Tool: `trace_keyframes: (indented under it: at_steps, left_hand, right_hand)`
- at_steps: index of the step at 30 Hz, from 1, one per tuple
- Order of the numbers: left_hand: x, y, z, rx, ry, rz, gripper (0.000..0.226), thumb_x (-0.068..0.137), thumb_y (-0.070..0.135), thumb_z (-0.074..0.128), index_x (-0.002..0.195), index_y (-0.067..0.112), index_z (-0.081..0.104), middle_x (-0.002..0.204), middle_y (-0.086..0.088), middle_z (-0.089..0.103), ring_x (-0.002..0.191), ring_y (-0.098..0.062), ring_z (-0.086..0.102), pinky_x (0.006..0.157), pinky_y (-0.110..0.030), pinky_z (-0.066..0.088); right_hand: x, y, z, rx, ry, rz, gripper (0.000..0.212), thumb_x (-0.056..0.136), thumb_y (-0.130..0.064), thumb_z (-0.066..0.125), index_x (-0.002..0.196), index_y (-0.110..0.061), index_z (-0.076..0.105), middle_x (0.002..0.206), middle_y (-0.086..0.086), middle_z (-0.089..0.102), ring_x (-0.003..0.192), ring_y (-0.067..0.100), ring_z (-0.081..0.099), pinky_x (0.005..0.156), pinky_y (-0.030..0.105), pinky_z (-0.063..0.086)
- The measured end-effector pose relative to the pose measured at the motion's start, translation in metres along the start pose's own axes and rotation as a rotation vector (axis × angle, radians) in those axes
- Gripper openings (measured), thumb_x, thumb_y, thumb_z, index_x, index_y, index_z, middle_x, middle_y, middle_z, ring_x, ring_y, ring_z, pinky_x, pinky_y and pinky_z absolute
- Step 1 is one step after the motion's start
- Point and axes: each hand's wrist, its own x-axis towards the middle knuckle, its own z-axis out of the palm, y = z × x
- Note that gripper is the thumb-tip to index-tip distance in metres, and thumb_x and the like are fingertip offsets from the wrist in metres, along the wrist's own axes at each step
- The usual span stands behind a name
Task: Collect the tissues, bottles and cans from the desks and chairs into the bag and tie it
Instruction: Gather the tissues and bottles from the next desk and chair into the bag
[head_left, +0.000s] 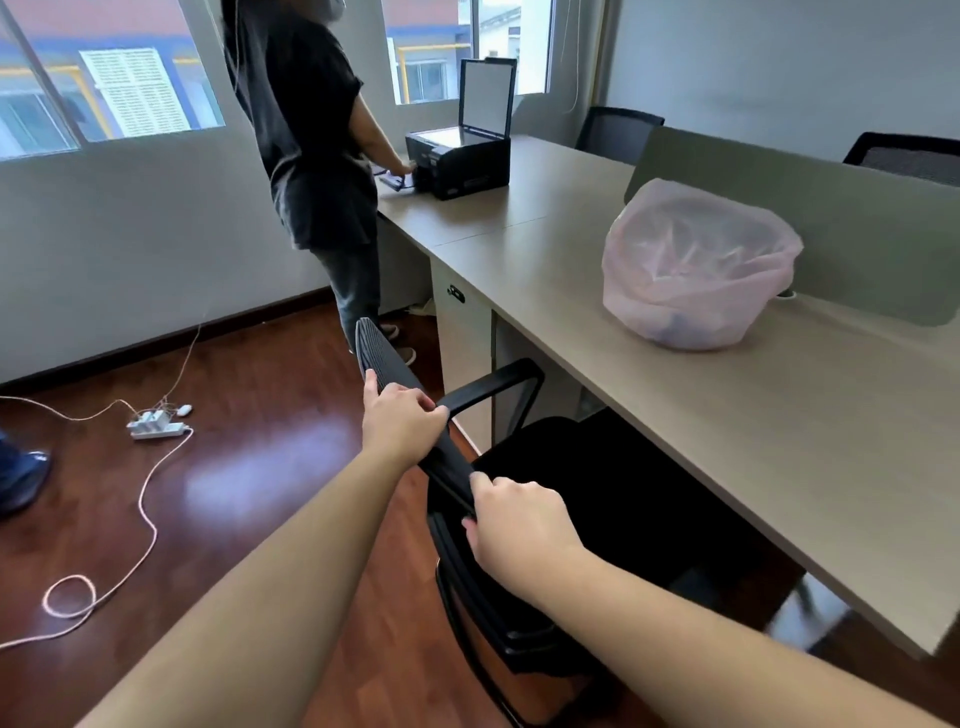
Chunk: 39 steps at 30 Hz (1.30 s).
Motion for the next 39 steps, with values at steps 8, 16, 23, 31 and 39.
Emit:
trace_keyframes:
  at_steps: [8,16,23,31,39]
  left_hand:
    - [0.038,0.027,0.016,0.048,-0.007,0.002,0.056,0.089,0.038,0.049,0.136,0.008,0.048,0.147,-0.013,0.037,0.147,-0.029,-0.006,0.121,-0.038,0.007]
    - [0.084,0.088,0.039,0.189,-0.069,0.093,0.053,0.094,0.037,0.039,0.136,0.005,0.046,0.139,-0.016,0.045,0.145,-0.030,0.008,0.120,-0.039,-0.008]
    - [0.133,0.135,0.072,0.284,-0.089,0.165,0.052,0.095,0.038,0.032,0.135,0.008,0.048,0.133,-0.015,0.052,0.140,-0.026,0.025,0.120,-0.043,-0.009]
    - [0.164,0.167,0.106,0.267,-0.073,0.136,0.056,0.090,0.041,0.026,0.123,0.007,0.058,0.124,-0.014,0.058,0.135,-0.028,0.034,0.120,-0.044,-0.010]
    - [0.162,0.178,0.109,0.234,-0.055,0.090,0.050,0.089,0.043,0.033,0.116,0.013,0.062,0.126,-0.018,0.055,0.142,-0.031,0.019,0.121,-0.041,-0.006]
  right_hand:
    - [0.029,0.034,-0.005,0.011,0.045,-0.020,0.036,0.097,-0.043,0.039,0.119,-0.015,0.048,0.109,0.007,0.063,0.098,0.033,0.064,0.067,0.034,0.040]
    - [0.067,0.098,-0.014,-0.001,0.103,0.009,0.043,0.097,-0.047,0.037,0.126,-0.018,0.049,0.110,0.003,0.064,0.098,0.028,0.065,0.075,0.037,0.050]
    - [0.100,0.158,-0.018,-0.029,0.148,0.051,0.043,0.096,-0.050,0.037,0.123,-0.020,0.051,0.108,0.000,0.065,0.098,0.026,0.065,0.074,0.036,0.050]
    - [0.121,0.210,-0.027,0.026,0.123,0.139,0.038,0.089,-0.051,0.050,0.114,-0.023,0.054,0.111,-0.001,0.067,0.101,0.029,0.063,0.079,0.037,0.050]
    - [0.123,0.224,-0.031,0.054,0.124,0.125,0.034,0.087,-0.048,0.053,0.106,-0.020,0.056,0.106,0.002,0.067,0.099,0.029,0.062,0.077,0.036,0.048]
